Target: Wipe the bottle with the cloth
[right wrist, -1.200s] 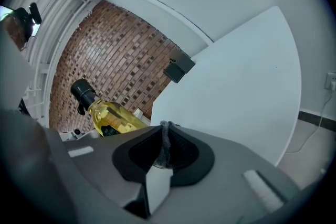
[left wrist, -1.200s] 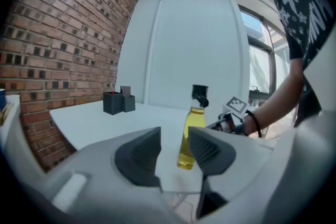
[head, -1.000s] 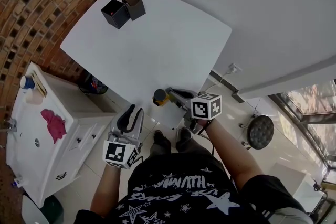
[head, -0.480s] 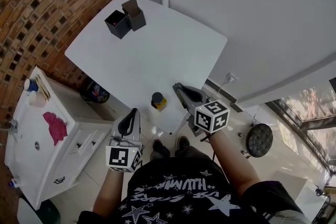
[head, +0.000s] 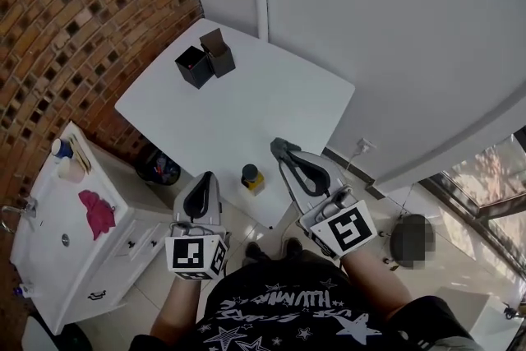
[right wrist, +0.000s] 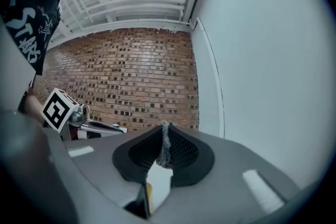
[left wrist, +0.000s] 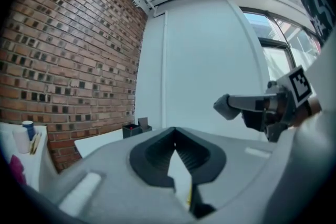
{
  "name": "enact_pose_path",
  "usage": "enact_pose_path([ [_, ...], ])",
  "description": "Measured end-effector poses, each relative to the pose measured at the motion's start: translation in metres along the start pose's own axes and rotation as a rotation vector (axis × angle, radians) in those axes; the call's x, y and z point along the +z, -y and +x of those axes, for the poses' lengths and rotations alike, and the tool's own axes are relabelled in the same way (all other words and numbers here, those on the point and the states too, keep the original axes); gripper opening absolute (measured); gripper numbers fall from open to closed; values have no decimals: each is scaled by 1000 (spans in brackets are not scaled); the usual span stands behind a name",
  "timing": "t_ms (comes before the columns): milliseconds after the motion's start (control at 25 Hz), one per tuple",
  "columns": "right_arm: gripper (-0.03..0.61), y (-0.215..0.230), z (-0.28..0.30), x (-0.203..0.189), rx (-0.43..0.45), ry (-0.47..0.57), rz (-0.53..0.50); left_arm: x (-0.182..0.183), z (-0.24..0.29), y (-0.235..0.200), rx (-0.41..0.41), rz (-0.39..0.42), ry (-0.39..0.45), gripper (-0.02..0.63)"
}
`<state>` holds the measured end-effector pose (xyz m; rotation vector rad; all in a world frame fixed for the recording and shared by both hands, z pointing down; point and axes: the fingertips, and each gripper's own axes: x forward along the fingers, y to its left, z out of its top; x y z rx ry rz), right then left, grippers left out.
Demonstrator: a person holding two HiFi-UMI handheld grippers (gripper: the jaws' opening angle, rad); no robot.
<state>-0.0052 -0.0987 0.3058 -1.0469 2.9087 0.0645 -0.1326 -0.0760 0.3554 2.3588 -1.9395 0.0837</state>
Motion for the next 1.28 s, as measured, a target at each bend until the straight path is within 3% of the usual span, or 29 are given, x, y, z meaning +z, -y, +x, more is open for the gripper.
enact_pose_path([
  [120, 37, -11, -4, 0, 20, -11, -22, 3, 0, 10, -20, 25, 7, 3],
  [360, 35, -18, -7, -12, 48, -49, -18, -5, -2, 19, -25, -15, -18, 3],
  [560, 35, -22, -7, -17, 62, -64, -30, -11, -4, 25, -35, 0, -29, 3],
  [1280, 35, -33, 0, -21, 61, -74, -33, -11, -5, 21, -47, -15, -34, 3],
])
